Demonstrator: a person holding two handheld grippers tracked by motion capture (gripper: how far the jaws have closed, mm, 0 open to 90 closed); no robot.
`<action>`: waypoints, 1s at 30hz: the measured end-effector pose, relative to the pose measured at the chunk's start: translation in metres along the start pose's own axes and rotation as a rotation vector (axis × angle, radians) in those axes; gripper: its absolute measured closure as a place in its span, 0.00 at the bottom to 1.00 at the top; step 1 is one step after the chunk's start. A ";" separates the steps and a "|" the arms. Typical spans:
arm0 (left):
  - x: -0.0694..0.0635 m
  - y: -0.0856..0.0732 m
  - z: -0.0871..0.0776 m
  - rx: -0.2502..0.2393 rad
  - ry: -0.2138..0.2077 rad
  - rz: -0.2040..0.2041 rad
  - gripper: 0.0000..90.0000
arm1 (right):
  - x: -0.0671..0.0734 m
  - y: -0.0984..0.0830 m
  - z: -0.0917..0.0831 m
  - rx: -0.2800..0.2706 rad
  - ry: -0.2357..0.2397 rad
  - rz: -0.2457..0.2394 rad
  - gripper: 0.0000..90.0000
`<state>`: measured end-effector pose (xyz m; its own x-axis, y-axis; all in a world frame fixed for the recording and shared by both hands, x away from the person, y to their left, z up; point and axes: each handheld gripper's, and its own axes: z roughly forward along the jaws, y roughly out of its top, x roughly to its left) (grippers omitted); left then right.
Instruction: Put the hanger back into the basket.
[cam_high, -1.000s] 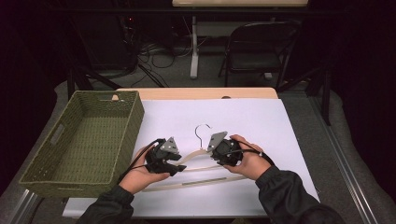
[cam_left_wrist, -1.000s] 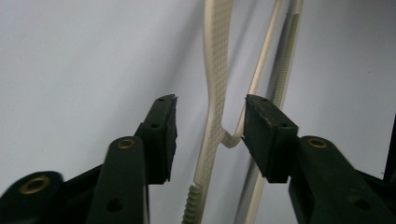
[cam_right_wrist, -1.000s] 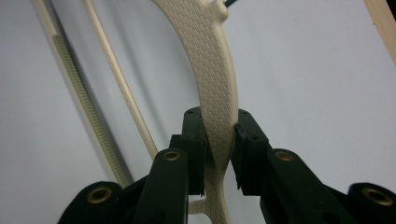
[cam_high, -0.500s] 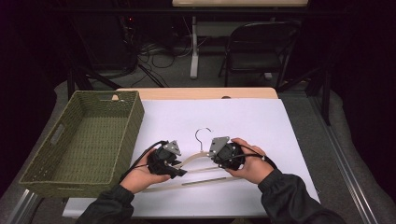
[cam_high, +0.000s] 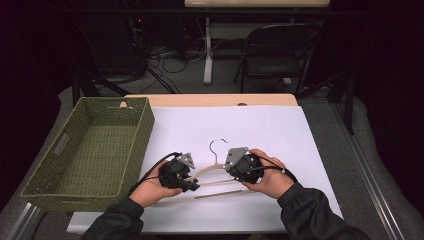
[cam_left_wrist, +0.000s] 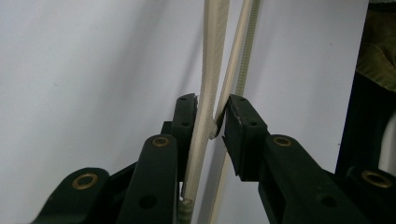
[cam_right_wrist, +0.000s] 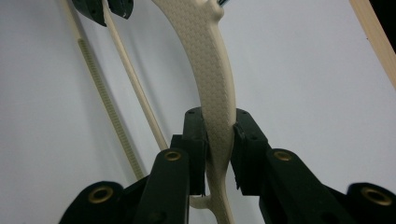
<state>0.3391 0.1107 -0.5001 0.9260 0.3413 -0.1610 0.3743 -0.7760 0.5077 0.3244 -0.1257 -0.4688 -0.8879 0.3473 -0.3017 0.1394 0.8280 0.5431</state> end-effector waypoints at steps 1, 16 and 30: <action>0.000 0.000 0.000 0.000 -0.003 -0.001 0.84 | 0.000 -0.001 -0.001 -0.005 0.014 0.012 0.81; -0.006 -0.002 -0.001 0.003 -0.055 0.028 0.95 | -0.008 -0.027 -0.029 -0.085 0.041 0.113 0.57; -0.004 -0.007 -0.012 -0.085 -0.029 0.027 0.97 | -0.011 -0.032 -0.038 -0.113 0.004 0.116 0.49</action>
<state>0.3324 0.1213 -0.4926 0.9373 0.3040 -0.1703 0.3446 -0.7367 0.5818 0.3128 -0.1730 -0.4533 -0.8705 0.4356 -0.2291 0.1908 0.7277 0.6588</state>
